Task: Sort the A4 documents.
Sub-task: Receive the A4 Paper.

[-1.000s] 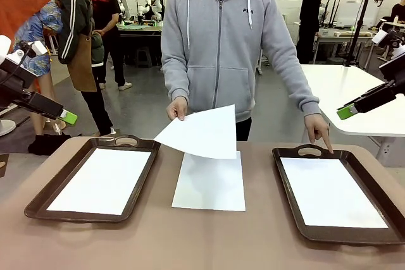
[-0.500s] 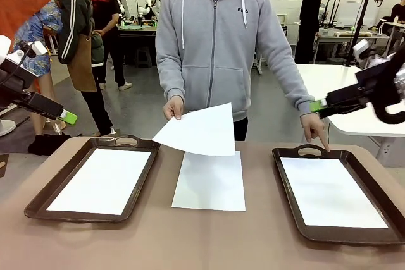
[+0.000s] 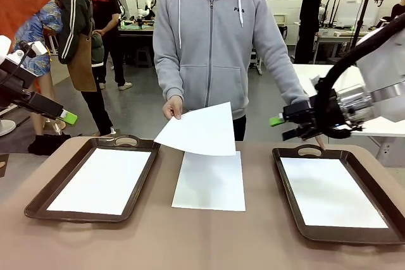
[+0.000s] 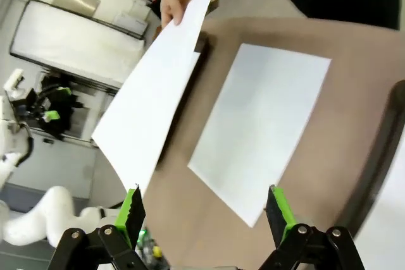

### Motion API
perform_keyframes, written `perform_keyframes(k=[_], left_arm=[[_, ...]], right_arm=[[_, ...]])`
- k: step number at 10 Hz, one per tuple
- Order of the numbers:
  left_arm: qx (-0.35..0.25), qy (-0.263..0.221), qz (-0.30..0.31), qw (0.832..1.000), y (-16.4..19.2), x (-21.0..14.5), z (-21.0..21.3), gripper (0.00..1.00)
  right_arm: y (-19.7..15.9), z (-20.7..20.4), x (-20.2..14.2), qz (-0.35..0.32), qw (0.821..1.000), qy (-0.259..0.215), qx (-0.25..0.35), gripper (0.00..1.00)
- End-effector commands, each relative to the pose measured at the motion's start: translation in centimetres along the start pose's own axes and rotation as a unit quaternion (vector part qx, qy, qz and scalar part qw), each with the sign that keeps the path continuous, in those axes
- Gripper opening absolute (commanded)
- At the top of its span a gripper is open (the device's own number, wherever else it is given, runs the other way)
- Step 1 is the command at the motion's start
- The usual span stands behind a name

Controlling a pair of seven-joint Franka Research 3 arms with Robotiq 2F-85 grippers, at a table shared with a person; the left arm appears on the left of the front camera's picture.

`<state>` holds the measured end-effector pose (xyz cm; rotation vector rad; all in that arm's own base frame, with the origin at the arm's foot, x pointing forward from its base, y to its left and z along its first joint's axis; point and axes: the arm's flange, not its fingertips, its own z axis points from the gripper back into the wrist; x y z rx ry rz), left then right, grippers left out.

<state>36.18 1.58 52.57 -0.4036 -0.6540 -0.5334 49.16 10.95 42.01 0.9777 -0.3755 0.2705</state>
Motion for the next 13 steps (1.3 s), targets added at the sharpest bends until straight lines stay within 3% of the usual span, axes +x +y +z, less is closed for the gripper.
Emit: perform_keyframes(k=[1,4,6,10,13], left_arm=[[0.004,-0.002,0.000,1.000,0.0,-0.2,-0.2,1.00],[0.004,-0.002,0.000,1.000,0.0,-0.2,-0.2,1.00],[0.004,-0.002,0.000,1.000,0.0,-0.2,-0.2,1.00],[0.004,-0.002,0.000,1.000,0.0,-0.2,-0.2,1.00],[0.004,-0.002,0.000,1.000,0.0,-0.2,-0.2,1.00]], right_arm=[[-0.4,-2.3,1.8,-0.067,0.995,0.021,0.064,1.00],[-0.8,-6.7,2.2,-0.147,0.979,0.052,0.135,1.00],[-0.8,-10.1,2.5,-0.176,0.971,0.061,0.152,1.00],[0.2,-14.1,3.2,-0.183,0.965,0.056,0.180,1.00],[-0.4,-14.4,3.4,-0.190,0.966,0.031,0.172,1.00]])
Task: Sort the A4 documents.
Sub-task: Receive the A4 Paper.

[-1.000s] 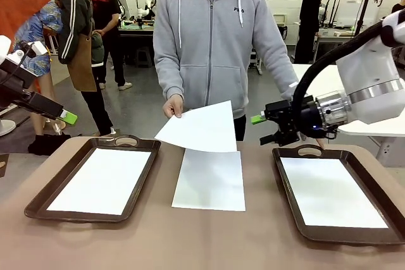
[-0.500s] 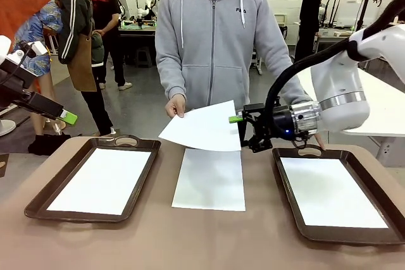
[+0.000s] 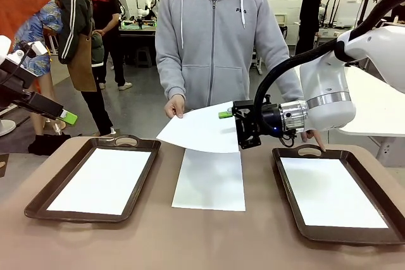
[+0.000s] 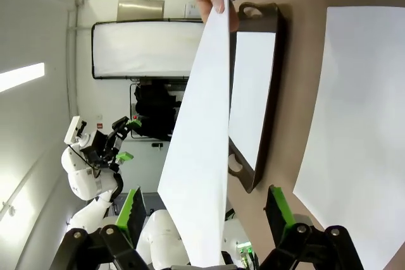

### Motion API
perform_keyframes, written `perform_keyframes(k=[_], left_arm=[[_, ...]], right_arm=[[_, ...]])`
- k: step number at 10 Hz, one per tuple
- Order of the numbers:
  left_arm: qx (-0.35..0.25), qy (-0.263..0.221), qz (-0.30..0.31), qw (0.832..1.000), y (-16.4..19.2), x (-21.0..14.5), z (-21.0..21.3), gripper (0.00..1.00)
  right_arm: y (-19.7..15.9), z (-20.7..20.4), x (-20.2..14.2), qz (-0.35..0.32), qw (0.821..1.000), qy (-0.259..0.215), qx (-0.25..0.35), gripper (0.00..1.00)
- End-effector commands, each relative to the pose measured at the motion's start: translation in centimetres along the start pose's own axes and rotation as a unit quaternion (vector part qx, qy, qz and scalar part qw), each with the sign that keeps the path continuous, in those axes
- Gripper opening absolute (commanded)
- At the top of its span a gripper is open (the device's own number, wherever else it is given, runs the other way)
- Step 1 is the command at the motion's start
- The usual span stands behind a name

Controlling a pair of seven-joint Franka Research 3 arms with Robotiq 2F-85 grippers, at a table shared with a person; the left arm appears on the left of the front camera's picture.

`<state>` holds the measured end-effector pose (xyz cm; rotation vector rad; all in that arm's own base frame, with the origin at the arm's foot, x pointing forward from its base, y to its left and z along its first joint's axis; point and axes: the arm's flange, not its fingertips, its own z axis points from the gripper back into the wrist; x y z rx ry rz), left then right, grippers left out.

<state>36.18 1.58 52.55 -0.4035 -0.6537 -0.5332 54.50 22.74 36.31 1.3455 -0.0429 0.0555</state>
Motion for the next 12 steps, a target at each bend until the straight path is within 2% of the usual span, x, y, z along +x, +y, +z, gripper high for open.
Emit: perform_keyframes(k=[1,5,9,10,11,12], left_arm=[[0.004,-0.002,0.000,1.000,0.0,-0.1,-0.1,1.00],[0.004,-0.002,0.000,1.000,0.0,-0.1,-0.1,1.00],[0.004,-0.002,0.000,1.000,0.0,-0.1,-0.1,1.00],[0.004,-0.002,0.000,1.000,0.0,-0.1,-0.1,1.00],[0.004,-0.002,0.000,1.000,0.0,-0.1,-0.1,1.00],[0.004,-0.002,0.000,1.000,0.0,-0.1,-0.1,1.00]], right_arm=[[-0.5,-0.5,0.7,-0.011,0.999,-0.032,0.006,1.00],[-1.1,-0.3,1.3,-0.057,0.996,-0.033,0.055,1.00],[-1.5,-0.3,1.3,-0.086,0.995,-0.006,0.057,1.00],[-1.6,-0.3,1.4,-0.078,0.995,-0.002,0.055,0.83],[-1.6,-0.3,1.4,-0.075,0.996,0.000,0.054,0.82],[-1.6,-0.3,1.5,-0.074,0.996,0.000,0.053,0.65]])
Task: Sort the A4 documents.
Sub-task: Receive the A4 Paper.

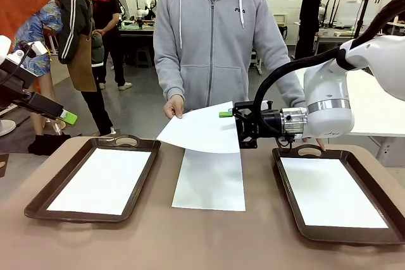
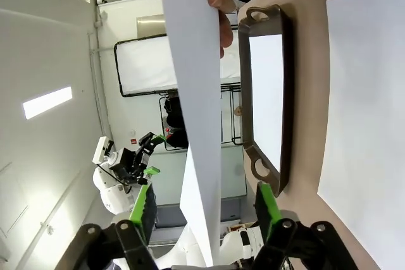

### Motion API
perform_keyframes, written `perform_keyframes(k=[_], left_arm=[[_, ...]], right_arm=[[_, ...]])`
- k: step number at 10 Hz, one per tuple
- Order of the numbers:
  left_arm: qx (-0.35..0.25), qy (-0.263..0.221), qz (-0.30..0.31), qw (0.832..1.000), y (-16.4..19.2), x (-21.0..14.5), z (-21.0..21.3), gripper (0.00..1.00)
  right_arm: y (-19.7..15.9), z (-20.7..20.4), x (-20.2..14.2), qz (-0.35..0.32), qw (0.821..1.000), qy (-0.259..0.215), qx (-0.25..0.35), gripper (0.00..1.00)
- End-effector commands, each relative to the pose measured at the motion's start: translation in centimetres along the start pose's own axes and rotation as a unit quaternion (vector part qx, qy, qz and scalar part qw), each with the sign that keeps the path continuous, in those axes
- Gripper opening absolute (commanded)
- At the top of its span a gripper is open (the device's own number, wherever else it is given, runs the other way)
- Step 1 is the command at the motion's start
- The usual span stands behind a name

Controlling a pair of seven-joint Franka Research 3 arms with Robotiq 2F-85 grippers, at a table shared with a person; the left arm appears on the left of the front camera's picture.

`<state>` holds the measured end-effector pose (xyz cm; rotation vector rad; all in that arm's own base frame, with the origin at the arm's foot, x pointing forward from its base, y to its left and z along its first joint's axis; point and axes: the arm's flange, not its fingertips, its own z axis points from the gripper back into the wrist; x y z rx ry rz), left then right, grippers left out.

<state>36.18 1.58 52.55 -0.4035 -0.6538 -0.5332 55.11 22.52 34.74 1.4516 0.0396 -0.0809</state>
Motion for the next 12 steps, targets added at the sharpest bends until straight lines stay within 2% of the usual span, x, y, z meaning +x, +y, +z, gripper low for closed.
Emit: perform_keyframes(k=[1,2,3,4,5,6,7,8,9,12], left_arm=[[0.004,-0.002,0.000,1.000,0.02,-0.15,-0.14,1.00],[0.004,-0.002,0.000,1.000,0.02,-0.15,-0.14,1.00],[0.004,-0.002,0.000,1.000,0.02,-0.15,-0.14,1.00],[0.004,-0.002,0.000,1.000,0.02,-0.15,-0.14,1.00],[0.004,-0.002,0.000,1.000,0.02,-0.15,-0.14,1.00],[0.004,-0.002,0.000,1.000,0.02,-0.15,-0.14,1.00],[0.004,-0.002,0.000,1.000,0.02,-0.15,-0.14,1.00],[0.004,-0.002,0.000,1.000,0.02,-0.15,-0.14,1.00],[0.004,-0.002,0.000,1.000,0.02,-0.15,-0.14,1.00],[0.004,-0.002,0.000,1.000,0.02,-0.15,-0.14,1.00]], right_arm=[[0.13,-0.13,1.02,-0.003,1.000,0.011,-0.001,0.64],[0.07,-0.06,1.04,0.000,1.000,0.009,-0.006,0.47],[0.08,-0.02,1.06,0.002,1.000,0.009,-0.008,0.46],[0.07,-0.02,1.10,0.002,1.000,0.008,-0.007,0.29],[0.07,0.02,1.10,0.002,1.000,0.008,-0.006,0.28],[0.06,0.06,1.13,0.003,1.000,0.007,-0.008,0.32],[0.06,0.12,1.15,0.003,1.000,0.007,-0.008,0.10],[0.04,0.17,1.17,0.003,1.000,0.007,-0.008,0.13],[0.04,0.24,1.16,0.003,1.000,0.008,-0.006,0.00],[0.03,0.23,1.07,0.001,1.000,0.012,-0.004,0.00]])
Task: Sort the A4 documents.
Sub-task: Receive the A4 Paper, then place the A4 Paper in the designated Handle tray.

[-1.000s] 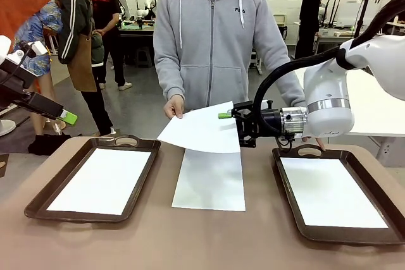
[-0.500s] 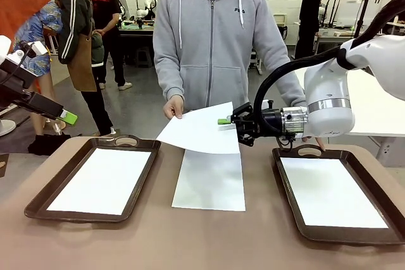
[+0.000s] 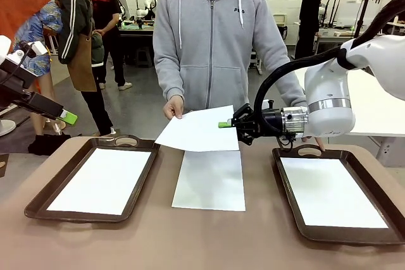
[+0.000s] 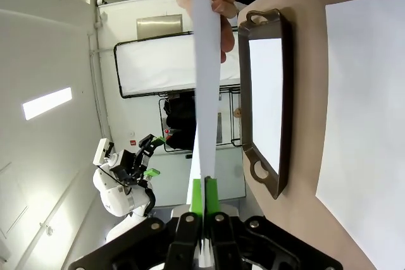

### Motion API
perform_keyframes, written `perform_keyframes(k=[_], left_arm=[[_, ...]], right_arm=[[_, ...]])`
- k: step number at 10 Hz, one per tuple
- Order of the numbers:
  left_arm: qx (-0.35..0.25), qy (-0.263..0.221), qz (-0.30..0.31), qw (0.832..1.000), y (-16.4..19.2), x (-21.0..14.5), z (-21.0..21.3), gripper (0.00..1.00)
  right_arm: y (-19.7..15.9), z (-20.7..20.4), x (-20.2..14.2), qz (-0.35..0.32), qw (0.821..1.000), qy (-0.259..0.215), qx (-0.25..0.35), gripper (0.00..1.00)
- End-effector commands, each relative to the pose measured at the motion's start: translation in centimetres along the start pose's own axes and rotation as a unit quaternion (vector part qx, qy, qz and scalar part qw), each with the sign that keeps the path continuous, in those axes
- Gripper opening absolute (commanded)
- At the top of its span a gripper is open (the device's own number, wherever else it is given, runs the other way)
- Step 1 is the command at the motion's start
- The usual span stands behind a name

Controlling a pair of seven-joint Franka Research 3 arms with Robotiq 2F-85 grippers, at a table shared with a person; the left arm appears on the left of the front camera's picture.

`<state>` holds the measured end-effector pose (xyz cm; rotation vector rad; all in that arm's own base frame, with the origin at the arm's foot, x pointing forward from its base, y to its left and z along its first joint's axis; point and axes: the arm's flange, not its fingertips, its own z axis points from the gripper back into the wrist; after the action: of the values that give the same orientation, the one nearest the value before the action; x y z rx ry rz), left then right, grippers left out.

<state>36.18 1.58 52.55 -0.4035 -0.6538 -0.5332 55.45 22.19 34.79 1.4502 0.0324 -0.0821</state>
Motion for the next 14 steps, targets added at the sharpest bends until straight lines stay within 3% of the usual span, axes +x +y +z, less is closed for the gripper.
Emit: perform_keyframes(k=[1,2,3,4,14], left_arm=[[0.004,-0.002,0.000,1.000,0.0,-0.1,-0.1,1.00],[0.004,-0.002,0.000,1.000,0.0,-0.1,-0.1,1.00],[0.004,-0.002,0.000,1.000,0.0,-0.1,-0.1,1.00],[0.004,-0.002,0.000,1.000,0.0,-0.1,-0.1,1.00],[0.004,-0.002,0.000,1.000,0.0,-0.1,-0.1,1.00]], right_arm=[[-0.1,-0.1,0.7,-0.001,1.000,0.017,-0.002,0.00],[-0.1,0.1,0.7,0.000,1.000,0.024,-0.007,0.00],[0.2,1.1,1.1,0.072,0.992,0.081,-0.068,0.00],[0.0,0.0,0.0,0.000,1.000,0.003,0.000,0.00],[0.0,0.0,0.0,0.000,1.000,0.003,0.000,0.00]])
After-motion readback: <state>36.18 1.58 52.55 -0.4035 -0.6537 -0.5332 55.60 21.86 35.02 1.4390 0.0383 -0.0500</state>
